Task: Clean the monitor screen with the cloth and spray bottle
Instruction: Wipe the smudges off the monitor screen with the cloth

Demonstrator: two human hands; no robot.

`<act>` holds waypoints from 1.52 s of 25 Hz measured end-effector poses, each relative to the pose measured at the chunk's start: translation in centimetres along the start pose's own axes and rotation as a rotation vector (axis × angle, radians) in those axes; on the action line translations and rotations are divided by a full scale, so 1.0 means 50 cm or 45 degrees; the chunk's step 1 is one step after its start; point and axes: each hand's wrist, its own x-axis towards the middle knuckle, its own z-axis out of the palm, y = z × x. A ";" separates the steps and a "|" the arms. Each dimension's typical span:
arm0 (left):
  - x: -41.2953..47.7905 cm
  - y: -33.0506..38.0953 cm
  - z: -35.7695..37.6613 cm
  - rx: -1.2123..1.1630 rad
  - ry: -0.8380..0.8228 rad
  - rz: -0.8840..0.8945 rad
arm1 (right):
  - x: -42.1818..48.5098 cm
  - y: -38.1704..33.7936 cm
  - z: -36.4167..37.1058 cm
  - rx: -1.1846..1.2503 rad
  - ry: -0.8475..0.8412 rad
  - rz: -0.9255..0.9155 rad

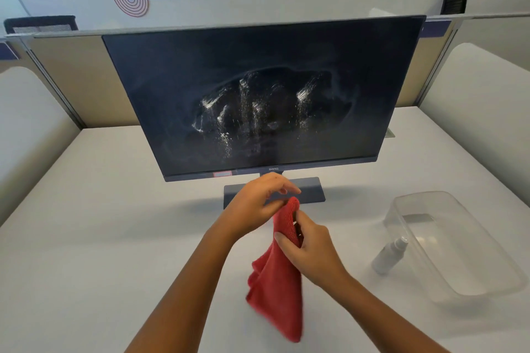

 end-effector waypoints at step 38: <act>0.142 -0.125 -0.483 1.013 0.365 0.116 | 0.472 -0.201 0.067 -0.771 1.246 -0.382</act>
